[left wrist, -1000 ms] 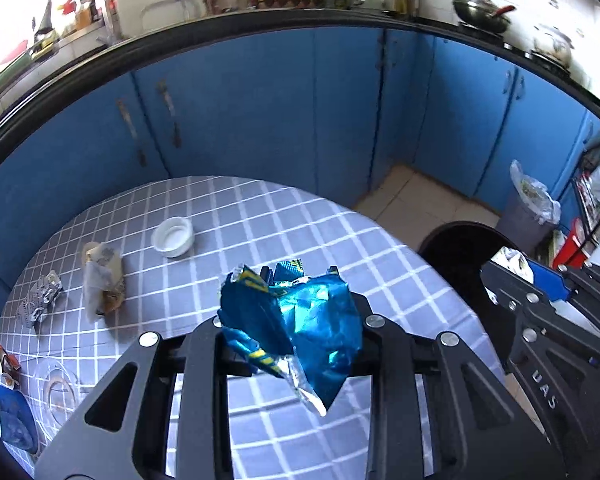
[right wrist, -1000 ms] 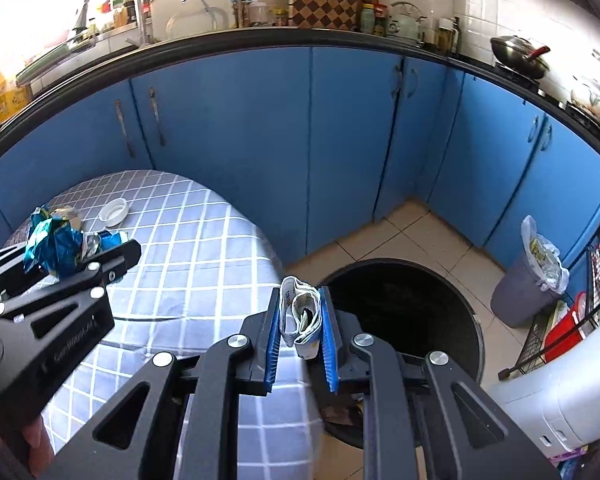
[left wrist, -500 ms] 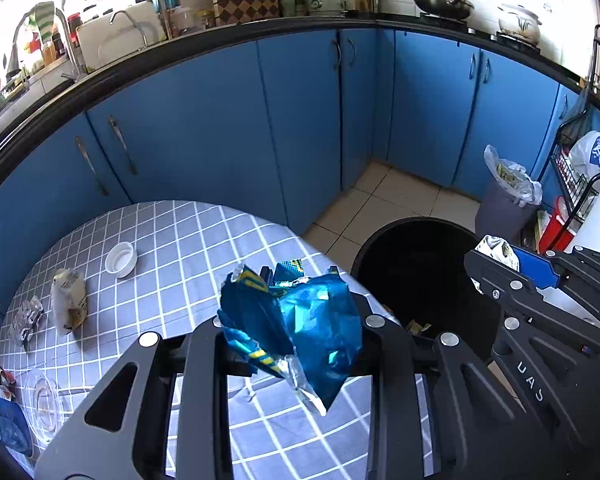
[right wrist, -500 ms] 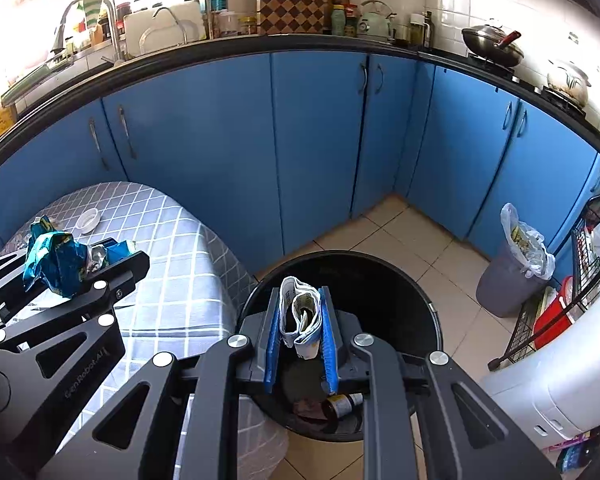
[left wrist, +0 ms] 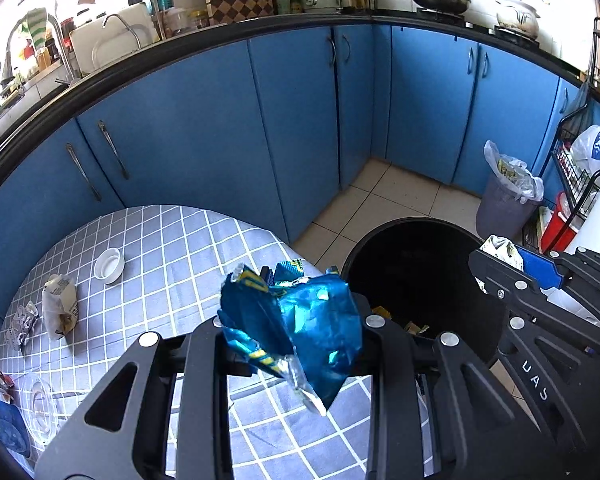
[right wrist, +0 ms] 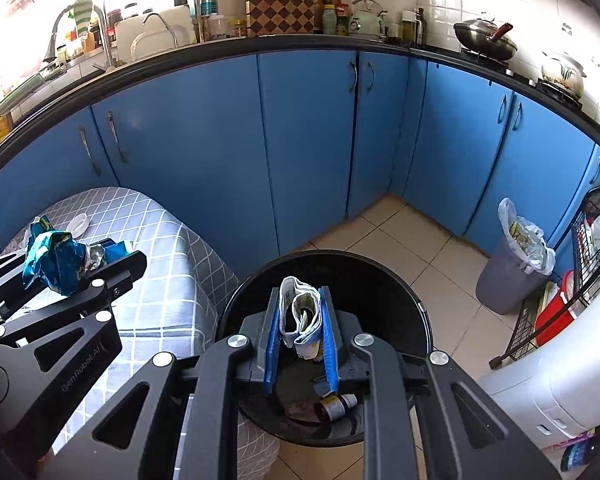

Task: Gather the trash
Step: 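Carry both items over the bin and open the right tool to drop the white paper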

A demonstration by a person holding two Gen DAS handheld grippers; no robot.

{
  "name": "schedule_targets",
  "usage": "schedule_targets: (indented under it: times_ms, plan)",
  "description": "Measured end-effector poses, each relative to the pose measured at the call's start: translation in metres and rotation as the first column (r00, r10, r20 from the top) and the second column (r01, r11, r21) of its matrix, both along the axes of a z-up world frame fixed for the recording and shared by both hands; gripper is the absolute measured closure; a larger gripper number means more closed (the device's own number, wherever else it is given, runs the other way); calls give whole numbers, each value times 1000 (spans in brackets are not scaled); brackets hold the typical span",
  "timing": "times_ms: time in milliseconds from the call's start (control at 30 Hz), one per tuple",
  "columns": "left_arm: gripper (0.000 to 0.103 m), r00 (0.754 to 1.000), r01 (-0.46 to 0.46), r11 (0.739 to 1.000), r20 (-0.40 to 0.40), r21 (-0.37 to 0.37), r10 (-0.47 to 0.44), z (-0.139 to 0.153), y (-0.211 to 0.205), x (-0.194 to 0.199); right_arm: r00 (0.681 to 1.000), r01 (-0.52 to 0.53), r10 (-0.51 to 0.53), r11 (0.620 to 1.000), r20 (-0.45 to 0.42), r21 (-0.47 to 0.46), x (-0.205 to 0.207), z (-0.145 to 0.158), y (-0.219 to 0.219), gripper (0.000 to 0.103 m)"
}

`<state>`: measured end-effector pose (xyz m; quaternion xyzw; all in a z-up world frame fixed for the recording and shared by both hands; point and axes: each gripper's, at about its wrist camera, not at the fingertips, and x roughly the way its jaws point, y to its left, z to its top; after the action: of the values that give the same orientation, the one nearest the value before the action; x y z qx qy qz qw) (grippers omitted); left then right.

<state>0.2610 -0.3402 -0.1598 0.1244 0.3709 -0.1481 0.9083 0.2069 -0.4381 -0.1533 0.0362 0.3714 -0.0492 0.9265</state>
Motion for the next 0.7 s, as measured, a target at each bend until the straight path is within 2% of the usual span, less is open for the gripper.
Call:
schedule_targets:
  times_ms: [500, 667, 700]
  plan:
    - [75, 1000, -1, 1000, -7, 2, 1, -4, -1, 5, 1000, -9, 9, 1000, -12, 17, 5, -8, -4, 85]
    - [75, 1000, -4, 1000, -1, 3, 4, -4, -1, 7, 1000, 18, -18, 1000, -13, -24, 8, -11, -3, 76]
    - [75, 1000, -6, 1000, -1, 3, 6, -4, -1, 7, 1000, 23, -23, 999, -12, -28, 8, -12, -4, 66]
